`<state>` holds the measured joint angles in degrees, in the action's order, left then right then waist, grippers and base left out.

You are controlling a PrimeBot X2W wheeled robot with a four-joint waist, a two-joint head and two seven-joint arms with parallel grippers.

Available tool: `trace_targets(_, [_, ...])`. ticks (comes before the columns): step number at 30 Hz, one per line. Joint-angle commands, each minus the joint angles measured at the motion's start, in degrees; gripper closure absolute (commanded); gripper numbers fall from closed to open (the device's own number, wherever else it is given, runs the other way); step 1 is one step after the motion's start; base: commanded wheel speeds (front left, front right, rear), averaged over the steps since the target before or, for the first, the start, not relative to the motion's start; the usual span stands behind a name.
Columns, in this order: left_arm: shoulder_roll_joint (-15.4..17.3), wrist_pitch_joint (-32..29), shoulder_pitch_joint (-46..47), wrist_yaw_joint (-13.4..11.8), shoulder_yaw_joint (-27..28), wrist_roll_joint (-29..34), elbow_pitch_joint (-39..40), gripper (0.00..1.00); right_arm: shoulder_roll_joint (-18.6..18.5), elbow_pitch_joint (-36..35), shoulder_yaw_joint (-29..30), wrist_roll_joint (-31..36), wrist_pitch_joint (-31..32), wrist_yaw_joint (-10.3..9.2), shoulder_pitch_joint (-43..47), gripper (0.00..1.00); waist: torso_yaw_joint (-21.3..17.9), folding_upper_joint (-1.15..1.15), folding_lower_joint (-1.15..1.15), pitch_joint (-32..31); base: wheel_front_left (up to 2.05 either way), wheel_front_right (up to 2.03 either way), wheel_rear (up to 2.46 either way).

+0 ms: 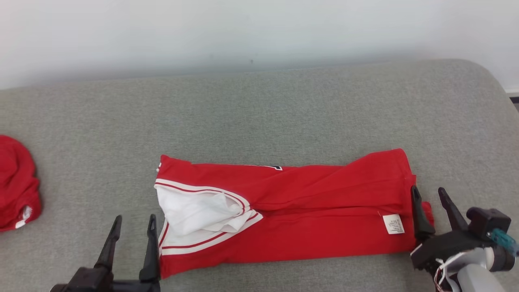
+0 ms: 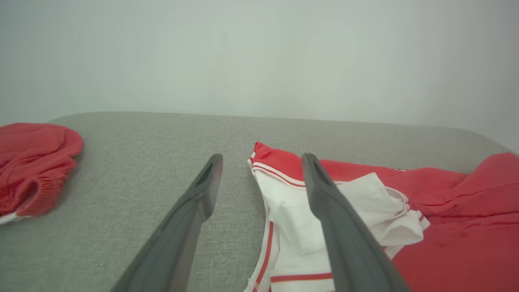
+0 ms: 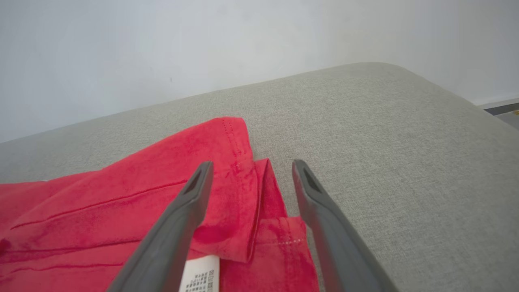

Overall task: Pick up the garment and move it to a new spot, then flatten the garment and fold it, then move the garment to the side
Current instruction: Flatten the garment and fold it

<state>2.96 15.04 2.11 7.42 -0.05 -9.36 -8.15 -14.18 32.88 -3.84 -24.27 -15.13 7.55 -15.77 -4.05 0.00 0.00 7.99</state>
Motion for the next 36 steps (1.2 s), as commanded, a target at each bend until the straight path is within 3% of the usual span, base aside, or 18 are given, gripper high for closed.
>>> trace_targets(1, [-0.03, 0.17, -1.24, 0.06, 0.43, 0.38, 0.41, 0.00, -0.21, 1.16, -0.08, 0.37, -0.03, -0.14, -1.45, 0.00, 0.69, 0.00, 0.00, -0.49, 0.00, 0.00, 0.00])
trace_targets(14, [-0.09, 0.17, -3.28, -1.38, -0.50, -1.29, -1.35, 0.00, -0.42, 26.50, -0.53, 3.63, 0.94, -0.14, -12.67, 0.00, 4.57, 0.00, 0.00, -0.51, 0.00, 0.00, 0.00])
trace_targets(22, [-0.09, 0.17, -3.63, -1.91, -0.66, -2.16, -2.24, 0.00, 1.88, 34.75, -3.05, 2.73, 3.11, -0.14, -14.11, 0.00, 5.11, 0.00, 0.00, -0.62, 0.00, 0.00, 0.00])
trace_targets(23, [-0.09, 0.17, -3.63, -1.83, -0.72, -2.24, -2.34, 0.00, 2.32, 35.26, -3.47, 2.34, 3.70, -0.06, -14.12, 0.35, 5.14, 0.00, 0.00, -0.68, 0.00, 0.00, 0.00])
trace_targets(24, [-0.09, 0.17, -3.67, -2.00, -0.71, -2.44, -2.45, 0.00, 2.65, 35.38, -3.83, 1.80, 3.87, 0.00, -14.02, 0.83, 5.13, 0.00, 0.00, -0.75, 0.00, 0.00, 0.00])
trace_targets(25, [-0.09, 0.17, -3.74, -2.13, -0.69, -2.55, -2.60, 0.00, 2.88, 35.35, -4.17, 1.13, 3.85, 0.00, -14.03, 1.00, 5.10, 0.00, 0.00, -0.89, 0.00, 0.00, 0.00])
trace_targets(33, [-0.08, 0.18, -4.74, -2.48, 0.25, -2.83, -3.29, 0.00, -1.33, 35.74, -5.54, -0.52, 1.80, -0.16, -15.05, 1.00, 3.83, 0.00, 0.00, -2.05, 0.00, 0.00, 0.00])
trace_targets(36, [-0.10, 0.18, -4.84, -2.35, 0.79, -2.71, -3.44, 0.00, -5.46, 35.83, -4.73, -1.24, 0.71, -0.16, -15.29, 1.00, 3.16, 0.00, 0.00, -2.60, 0.00, 0.00, 0.00])
